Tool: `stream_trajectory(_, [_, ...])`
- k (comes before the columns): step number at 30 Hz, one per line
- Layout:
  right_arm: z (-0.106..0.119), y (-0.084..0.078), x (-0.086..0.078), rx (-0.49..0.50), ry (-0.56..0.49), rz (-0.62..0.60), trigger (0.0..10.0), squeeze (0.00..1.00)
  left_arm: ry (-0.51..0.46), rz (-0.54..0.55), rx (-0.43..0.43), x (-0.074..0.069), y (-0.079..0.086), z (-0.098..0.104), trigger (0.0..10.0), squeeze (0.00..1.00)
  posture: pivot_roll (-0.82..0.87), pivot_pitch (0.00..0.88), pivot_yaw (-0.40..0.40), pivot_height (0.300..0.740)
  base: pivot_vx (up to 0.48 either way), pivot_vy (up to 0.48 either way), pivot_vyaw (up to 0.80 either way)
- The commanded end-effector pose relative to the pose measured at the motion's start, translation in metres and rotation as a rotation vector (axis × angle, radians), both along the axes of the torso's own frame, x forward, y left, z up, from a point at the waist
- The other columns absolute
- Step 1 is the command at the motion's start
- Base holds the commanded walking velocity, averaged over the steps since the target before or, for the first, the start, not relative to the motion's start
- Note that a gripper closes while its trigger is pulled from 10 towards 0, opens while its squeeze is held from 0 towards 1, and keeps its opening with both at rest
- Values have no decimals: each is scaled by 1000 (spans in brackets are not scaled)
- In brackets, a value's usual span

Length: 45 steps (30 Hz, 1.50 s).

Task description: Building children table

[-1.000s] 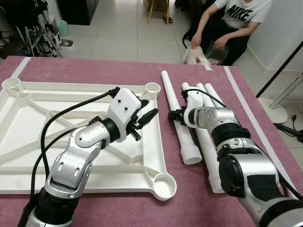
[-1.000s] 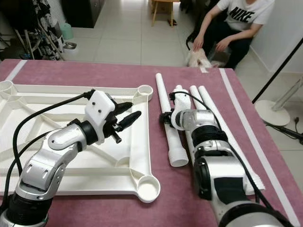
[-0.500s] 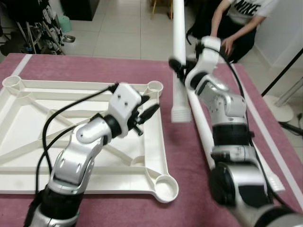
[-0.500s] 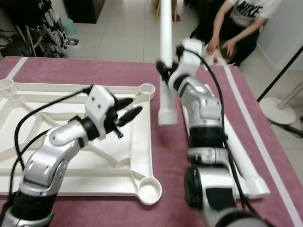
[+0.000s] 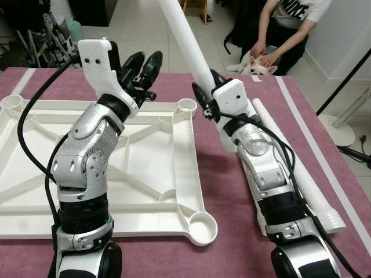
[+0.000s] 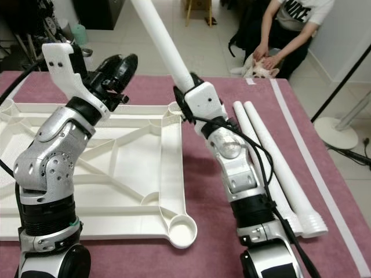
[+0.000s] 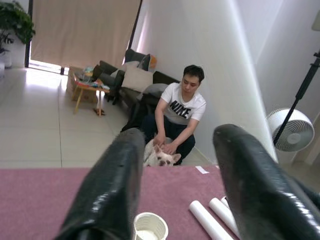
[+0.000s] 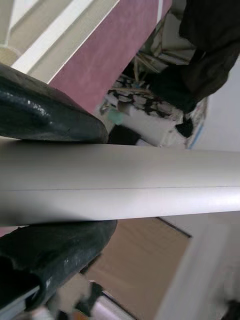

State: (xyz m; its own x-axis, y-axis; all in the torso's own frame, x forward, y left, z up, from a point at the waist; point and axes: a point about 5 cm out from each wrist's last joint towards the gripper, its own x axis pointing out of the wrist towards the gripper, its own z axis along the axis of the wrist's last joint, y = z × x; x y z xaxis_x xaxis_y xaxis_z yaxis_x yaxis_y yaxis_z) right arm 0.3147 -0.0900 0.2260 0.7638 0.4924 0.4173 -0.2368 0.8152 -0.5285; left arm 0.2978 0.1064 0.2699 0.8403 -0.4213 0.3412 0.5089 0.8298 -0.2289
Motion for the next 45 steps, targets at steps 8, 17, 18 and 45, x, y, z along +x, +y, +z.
stream_trajectory(8, [-5, 30, -17, -69, -121, 112, 10000, 0, -1, -222, -187, 3, -17, 21, 10000, 0, 43, 0, 40, 740, 0, 0, 0])
stream_trajectory(17, [-8, 34, -17, -29, -130, 128, 10000, 0, -30, -403, -264, -9, -22, 27, 10000, 0, 42, 0, 47, 740, 0, 0, 0])
stream_trajectory(18, [-6, 33, -15, -5, -123, 115, 10000, 0, -32, -419, -262, -11, -22, 26, 10000, 0, 42, 0, 47, 740, 0, 0, 0])
stream_trajectory(45, [9, 37, -17, 81, -117, 165, 10000, 0, -31, -248, -169, -1, -24, 14, 10000, 0, 36, 0, 50, 740, 0, 0, 0])
